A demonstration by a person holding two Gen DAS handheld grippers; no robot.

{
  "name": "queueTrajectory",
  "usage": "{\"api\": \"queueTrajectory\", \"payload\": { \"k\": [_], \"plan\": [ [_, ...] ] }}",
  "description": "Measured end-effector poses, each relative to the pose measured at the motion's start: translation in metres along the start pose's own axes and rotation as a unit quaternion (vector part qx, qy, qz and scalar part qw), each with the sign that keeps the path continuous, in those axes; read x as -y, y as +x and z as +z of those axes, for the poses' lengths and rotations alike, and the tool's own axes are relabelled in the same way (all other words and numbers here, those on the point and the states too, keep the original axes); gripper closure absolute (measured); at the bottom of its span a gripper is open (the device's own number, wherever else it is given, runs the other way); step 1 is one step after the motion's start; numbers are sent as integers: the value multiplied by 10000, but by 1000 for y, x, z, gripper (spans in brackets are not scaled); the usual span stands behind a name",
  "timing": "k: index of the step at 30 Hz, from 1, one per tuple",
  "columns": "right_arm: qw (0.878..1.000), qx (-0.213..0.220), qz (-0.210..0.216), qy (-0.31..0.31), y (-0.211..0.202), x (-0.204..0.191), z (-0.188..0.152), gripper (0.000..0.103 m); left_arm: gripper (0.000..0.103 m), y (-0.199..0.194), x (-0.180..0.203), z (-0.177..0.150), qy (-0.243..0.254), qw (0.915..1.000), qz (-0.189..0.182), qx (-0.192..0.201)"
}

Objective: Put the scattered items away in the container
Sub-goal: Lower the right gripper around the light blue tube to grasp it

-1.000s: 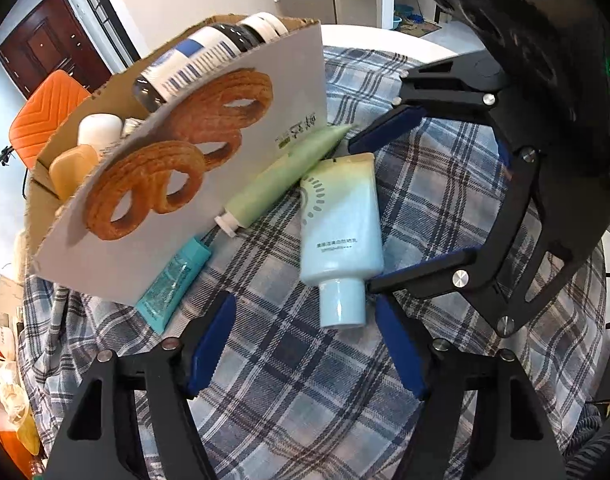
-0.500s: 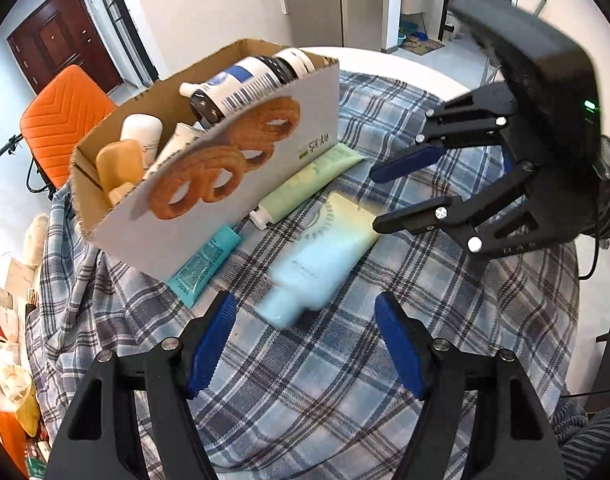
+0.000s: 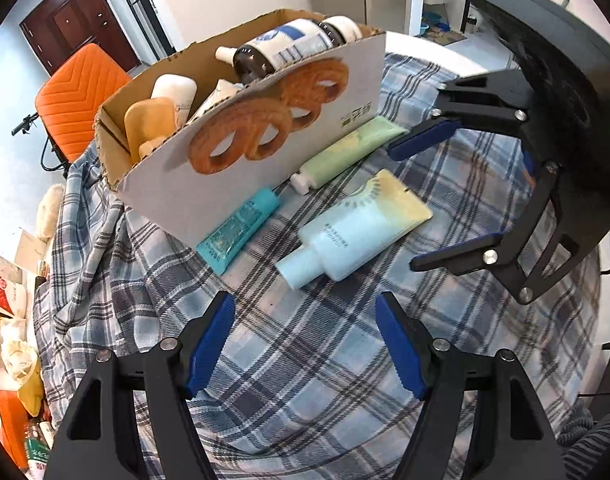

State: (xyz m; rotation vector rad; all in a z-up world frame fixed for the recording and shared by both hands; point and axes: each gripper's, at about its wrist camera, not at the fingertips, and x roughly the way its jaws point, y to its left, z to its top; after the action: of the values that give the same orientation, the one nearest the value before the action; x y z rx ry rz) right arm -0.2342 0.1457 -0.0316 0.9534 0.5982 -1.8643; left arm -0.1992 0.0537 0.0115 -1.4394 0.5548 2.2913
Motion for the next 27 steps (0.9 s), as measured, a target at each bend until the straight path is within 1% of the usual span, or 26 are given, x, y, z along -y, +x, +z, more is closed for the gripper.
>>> {"api": "queueTrajectory", "payload": {
  "k": [2, 5, 6, 10, 12, 15, 17, 20, 22, 24, 27],
  "plan": [
    [10000, -70, 50, -50, 9, 2, 5, 24, 28, 1, -2, -1, -21, 10000, -28, -6],
    [9996, -138, 254, 6, 15, 7, 7, 24, 28, 3, -7, -2, -50, 10000, -38, -20],
    [9996, -100, 262, 24, 14, 7, 6, 26, 28, 4, -9, -3, -58, 10000, -29, -28],
    [9993, -113, 347, 71, 5, 1, 0, 49, 28, 8, -14, -2, -102, 9999, 102, -34],
    [9990, -184, 394, 42, 0, -4, -4, 53, 28, 10, -17, -1, -147, 9998, 100, -26],
    [9983, -303, 485, -65, -3, -17, -7, 53, 28, 13, -15, -1, -169, 9999, 7, -10],
    [9980, -335, 505, -182, -7, -28, -10, 53, 28, 13, -11, -1, -95, 10000, -19, 7],
    [9986, -194, 374, -322, -14, -41, -13, 52, 28, 10, 2, -5, 108, 9999, -53, 27],
    [9988, -96, 334, -355, -13, -45, -10, 44, 28, 10, 10, -5, 202, 9998, 16, 9],
    [9989, -25, 261, -377, -9, -46, -7, 44, 28, 9, 11, -5, 208, 9996, 169, -33],
    [9992, 33, 282, -270, 1, -43, 1, 44, 28, 6, 5, -5, 116, 9997, 206, -54]
  ]
}}
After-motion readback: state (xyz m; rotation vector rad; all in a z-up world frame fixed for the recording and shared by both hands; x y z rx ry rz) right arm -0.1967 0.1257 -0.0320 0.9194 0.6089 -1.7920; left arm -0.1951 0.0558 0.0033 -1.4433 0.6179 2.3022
